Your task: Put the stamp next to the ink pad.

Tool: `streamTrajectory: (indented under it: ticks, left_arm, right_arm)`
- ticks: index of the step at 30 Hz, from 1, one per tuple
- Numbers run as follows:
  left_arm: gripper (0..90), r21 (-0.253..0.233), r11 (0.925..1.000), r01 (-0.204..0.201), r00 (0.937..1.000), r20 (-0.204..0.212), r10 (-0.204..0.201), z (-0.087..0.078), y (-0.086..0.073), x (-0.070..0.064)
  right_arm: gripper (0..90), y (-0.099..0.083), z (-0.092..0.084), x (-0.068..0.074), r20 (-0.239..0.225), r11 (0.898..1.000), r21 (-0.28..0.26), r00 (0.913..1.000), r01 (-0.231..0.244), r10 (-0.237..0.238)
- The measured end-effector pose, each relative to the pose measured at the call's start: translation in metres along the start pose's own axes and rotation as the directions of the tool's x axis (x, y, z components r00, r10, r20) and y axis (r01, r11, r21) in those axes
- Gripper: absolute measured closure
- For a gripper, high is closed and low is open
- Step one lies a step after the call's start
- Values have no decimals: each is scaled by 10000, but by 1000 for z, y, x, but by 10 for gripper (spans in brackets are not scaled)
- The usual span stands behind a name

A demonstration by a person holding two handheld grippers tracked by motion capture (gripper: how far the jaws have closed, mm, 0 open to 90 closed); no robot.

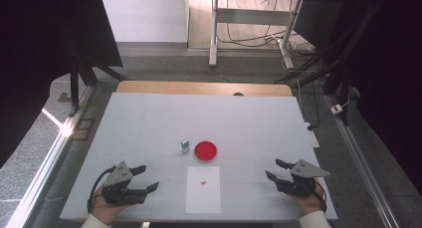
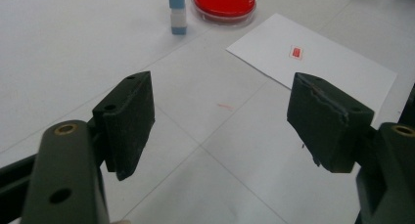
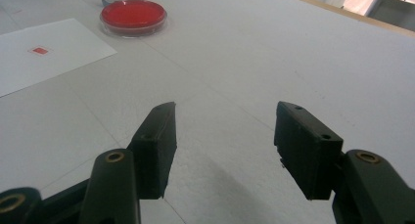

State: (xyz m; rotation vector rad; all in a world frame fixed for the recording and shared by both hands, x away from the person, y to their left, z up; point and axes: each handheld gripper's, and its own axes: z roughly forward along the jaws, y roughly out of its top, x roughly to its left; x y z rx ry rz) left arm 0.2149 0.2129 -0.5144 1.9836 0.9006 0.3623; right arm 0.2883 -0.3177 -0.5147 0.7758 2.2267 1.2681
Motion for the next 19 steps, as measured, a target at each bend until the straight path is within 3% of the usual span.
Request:
streamTrajectory:
  ticks: [19]
  left_arm:
    - [264,280,9993,230,9996,-152,-226,6,-2,4]
  right_arm:
    - [409,2,-3,0,-16,9999,-107,10000,12,-12]
